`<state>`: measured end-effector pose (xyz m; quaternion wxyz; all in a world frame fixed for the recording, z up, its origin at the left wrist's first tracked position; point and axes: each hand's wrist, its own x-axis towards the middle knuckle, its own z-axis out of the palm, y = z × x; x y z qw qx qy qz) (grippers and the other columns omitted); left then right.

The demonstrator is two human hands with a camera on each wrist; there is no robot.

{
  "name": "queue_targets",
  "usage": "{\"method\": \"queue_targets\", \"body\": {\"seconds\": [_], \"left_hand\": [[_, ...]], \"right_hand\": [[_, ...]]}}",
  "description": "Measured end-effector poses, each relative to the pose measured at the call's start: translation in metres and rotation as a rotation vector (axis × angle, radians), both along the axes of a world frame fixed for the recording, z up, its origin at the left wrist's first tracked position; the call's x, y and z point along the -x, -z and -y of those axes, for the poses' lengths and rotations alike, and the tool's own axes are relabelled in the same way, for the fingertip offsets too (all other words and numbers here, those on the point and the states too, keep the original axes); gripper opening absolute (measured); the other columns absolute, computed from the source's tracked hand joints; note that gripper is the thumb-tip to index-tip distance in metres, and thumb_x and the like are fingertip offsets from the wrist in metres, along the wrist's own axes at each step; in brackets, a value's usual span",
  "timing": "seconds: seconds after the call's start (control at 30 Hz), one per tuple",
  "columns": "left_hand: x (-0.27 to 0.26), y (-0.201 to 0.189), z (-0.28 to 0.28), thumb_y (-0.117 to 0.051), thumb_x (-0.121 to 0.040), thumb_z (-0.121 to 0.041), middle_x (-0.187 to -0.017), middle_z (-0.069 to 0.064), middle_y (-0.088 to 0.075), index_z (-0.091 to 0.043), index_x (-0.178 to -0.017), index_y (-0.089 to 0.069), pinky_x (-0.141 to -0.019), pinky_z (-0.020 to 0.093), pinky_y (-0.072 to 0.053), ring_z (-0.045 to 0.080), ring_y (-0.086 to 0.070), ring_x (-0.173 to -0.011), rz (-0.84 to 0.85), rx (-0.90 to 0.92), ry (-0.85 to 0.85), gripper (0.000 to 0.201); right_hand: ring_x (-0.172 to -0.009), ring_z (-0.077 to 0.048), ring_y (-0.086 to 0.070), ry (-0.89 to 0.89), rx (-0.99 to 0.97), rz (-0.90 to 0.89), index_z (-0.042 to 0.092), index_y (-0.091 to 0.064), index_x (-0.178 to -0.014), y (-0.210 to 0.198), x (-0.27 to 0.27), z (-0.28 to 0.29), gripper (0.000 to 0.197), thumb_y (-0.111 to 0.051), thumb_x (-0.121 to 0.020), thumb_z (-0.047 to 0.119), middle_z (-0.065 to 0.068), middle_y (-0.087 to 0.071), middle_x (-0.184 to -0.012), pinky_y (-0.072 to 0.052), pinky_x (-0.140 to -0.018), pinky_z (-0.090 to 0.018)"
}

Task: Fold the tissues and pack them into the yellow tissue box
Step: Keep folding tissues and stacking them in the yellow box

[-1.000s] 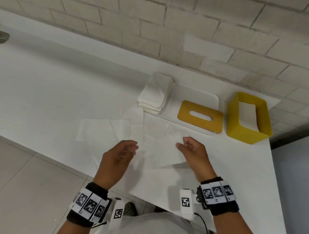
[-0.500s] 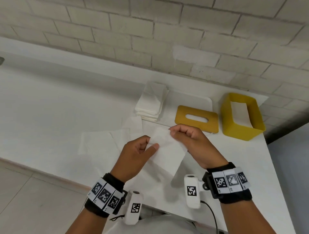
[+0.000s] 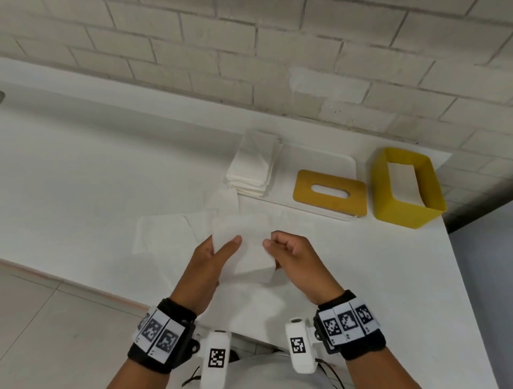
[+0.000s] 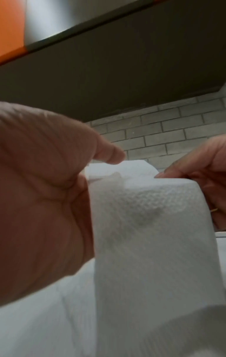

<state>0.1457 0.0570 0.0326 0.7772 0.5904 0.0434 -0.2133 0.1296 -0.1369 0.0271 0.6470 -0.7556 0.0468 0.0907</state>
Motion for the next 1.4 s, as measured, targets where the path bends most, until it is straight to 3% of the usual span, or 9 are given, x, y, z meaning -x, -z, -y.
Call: {"method": "queue_targets", "body": {"seconds": [0.17, 0.33, 0.43, 0.53, 0.7, 0.87, 1.07, 1.23, 1.4], "left_hand": [[0.008, 0.019, -0.015, -0.056, -0.103, -0.036, -0.123, 0.001, -0.075, -0.021, -0.130, -0.068, -0.110, 0.050, -0.048, 0.021, -0.070, -0.118, -0.143, -0.110, 0.002, 0.034], [0.008, 0.025, -0.034, -0.053, -0.104, -0.036, -0.112, 0.003, -0.079, -0.020, -0.120, -0.071, -0.097, 0.044, -0.054, 0.026, -0.072, -0.110, -0.151, -0.156, -0.147, 0.029], [0.005, 0.029, -0.047, -0.056, -0.104, -0.037, -0.117, 0.002, -0.077, -0.023, -0.124, -0.069, -0.103, 0.047, -0.051, 0.027, -0.069, -0.115, -0.178, -0.129, -0.227, 0.028], [0.006, 0.033, -0.057, -0.068, -0.088, -0.055, -0.122, -0.003, -0.075, -0.030, -0.127, -0.069, -0.112, 0.053, -0.044, 0.026, -0.066, -0.121, -0.190, -0.146, -0.267, 0.046], [0.007, 0.038, -0.061, -0.070, -0.084, -0.059, -0.121, -0.001, -0.076, -0.028, -0.126, -0.068, -0.110, 0.055, -0.046, 0.027, -0.067, -0.119, -0.194, -0.155, -0.286, 0.053], [0.007, 0.040, -0.063, -0.068, -0.085, -0.059, -0.119, -0.001, -0.076, -0.027, -0.125, -0.069, -0.109, 0.054, -0.047, 0.027, -0.068, -0.117, -0.193, -0.178, -0.305, 0.052], [0.006, 0.040, -0.060, -0.062, -0.099, -0.048, -0.117, -0.002, -0.077, -0.025, -0.122, -0.070, -0.110, 0.053, -0.046, 0.025, -0.067, -0.117, -0.184, -0.212, -0.298, 0.034], [0.006, 0.040, -0.059, -0.061, -0.099, -0.049, -0.118, -0.003, -0.076, -0.027, -0.123, -0.069, -0.111, 0.053, -0.046, 0.026, -0.066, -0.118, -0.179, -0.236, -0.274, 0.033], [0.007, 0.039, -0.057, -0.061, -0.099, -0.049, -0.118, -0.003, -0.077, -0.027, -0.123, -0.069, -0.111, 0.053, -0.046, 0.025, -0.067, -0.118, -0.179, -0.234, -0.277, 0.034]], "right_hand": [[-0.059, -0.007, -0.046, -0.021, 0.063, -0.012, 0.018, -0.064, -0.075, 0.005, -0.002, -0.020, 0.031, -0.056, -0.104, 0.026, 0.008, -0.050, -0.061, -0.040, -0.061, -0.020], [-0.083, -0.019, -0.071, 0.298, 0.174, -0.157, 0.024, -0.070, -0.106, 0.037, -0.033, -0.003, 0.015, -0.063, -0.095, 0.033, 0.002, -0.075, -0.093, -0.059, -0.081, -0.037], [-0.114, -0.025, -0.064, 0.384, 0.325, -0.269, 0.020, -0.051, -0.137, 0.049, -0.064, 0.009, 0.050, -0.067, -0.092, 0.036, -0.006, -0.065, -0.127, -0.048, -0.102, -0.033], [-0.124, -0.029, -0.058, 0.313, 0.406, -0.328, 0.015, -0.036, -0.149, 0.048, -0.088, 0.006, 0.072, -0.071, -0.090, 0.036, -0.010, -0.057, -0.140, -0.045, -0.098, -0.030], [-0.111, -0.030, -0.063, 0.352, 0.431, -0.352, 0.016, -0.040, -0.145, 0.054, -0.102, -0.002, 0.063, -0.067, -0.088, 0.020, -0.010, -0.059, -0.132, -0.050, -0.083, -0.029], [-0.114, -0.025, -0.063, 0.299, 0.482, -0.305, 0.016, -0.056, -0.132, 0.064, -0.097, 0.001, 0.046, -0.068, -0.088, 0.025, -0.006, -0.063, -0.131, -0.048, -0.090, -0.026], [-0.131, -0.028, -0.040, -0.018, 0.818, -0.181, 0.029, -0.046, -0.141, 0.070, -0.081, -0.006, 0.063, -0.072, -0.084, 0.036, -0.004, -0.039, -0.140, -0.046, -0.102, -0.042], [-0.114, -0.026, -0.051, -0.122, 1.078, 0.017, 0.020, -0.063, -0.117, 0.071, -0.075, -0.004, 0.020, -0.055, -0.100, 0.026, -0.003, -0.055, -0.126, -0.051, -0.089, -0.039], [-0.105, -0.026, -0.058, -0.098, 1.141, 0.067, 0.018, -0.062, -0.110, 0.064, -0.075, -0.003, 0.019, -0.045, -0.103, 0.019, -0.002, -0.061, -0.114, -0.047, -0.082, -0.036]]}}
